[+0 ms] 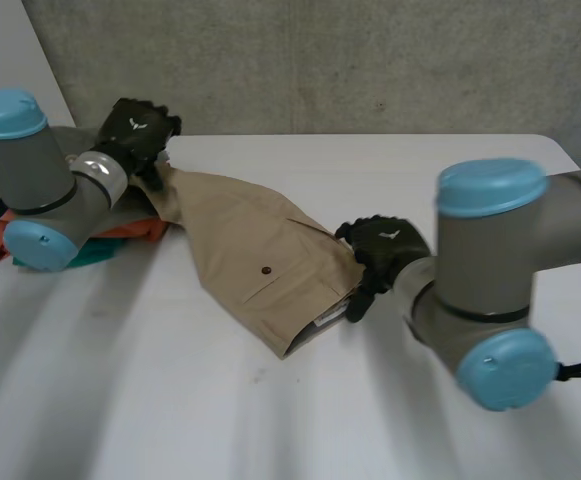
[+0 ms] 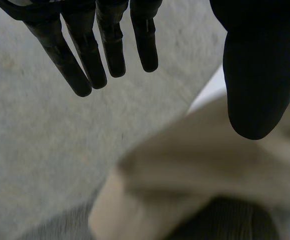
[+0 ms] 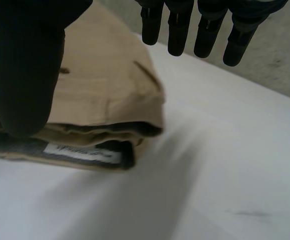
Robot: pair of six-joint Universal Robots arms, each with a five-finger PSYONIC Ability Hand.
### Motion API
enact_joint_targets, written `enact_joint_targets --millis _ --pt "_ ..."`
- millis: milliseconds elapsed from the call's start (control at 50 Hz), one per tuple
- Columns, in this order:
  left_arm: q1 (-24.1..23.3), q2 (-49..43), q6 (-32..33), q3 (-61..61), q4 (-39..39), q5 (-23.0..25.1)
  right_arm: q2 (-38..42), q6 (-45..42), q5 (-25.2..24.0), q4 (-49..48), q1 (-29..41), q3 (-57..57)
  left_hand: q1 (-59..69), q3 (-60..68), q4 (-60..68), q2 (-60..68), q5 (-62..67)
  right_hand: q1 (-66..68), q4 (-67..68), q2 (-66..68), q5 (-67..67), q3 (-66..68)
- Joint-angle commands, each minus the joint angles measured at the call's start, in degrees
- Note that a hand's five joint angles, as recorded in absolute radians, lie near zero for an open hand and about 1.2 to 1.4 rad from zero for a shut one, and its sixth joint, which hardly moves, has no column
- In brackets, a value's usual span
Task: Fold the laundry.
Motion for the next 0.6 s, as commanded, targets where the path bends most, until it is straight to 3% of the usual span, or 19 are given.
enact_joint_targets --millis 20,260,460,560,600 --pt "2.3 -1.84 1.56 1.25 -1.37 -1.54 5.19 -0.49 3.58 -0.57 5.46 -2.42 0.97 0.99 1.69 1.13 2.05 1.43 1.64 1.57 2.85 1.85" --pt "2.31 5.1 -4.16 -7.17 3.28 -1.54 9.4 -1.46 5.69 -5.58 13.99 -3.91 0.97 0.99 1.69 1.13 2.05 4.29 4.5 4.43 5.7 4.71" --pt "1.95 8.71 -5.92 -11.84 5.66 -1.1 13.8 -4.97 9.65 -7.87 16.01 -7.6 0.97 0.99 1.69 1.13 2.05 12.69 12.9 12.83 14.1 13.11" --pt "1.95 9.77 -7.15 -13.16 5.66 -1.1 15.39 -6.46 10.61 -9.36 16.1 -9.18 0.97 0.99 1.69 1.13 2.05 28.31 28.52 28.44 29.72 28.72" --pt "2.04 10.12 -7.59 -13.51 5.66 -1.1 16.09 -6.91 11.05 -10.5 15.75 -9.97 0.97 0.99 1.69 1.13 2.05 52.47 52.68 52.61 53.88 52.89"
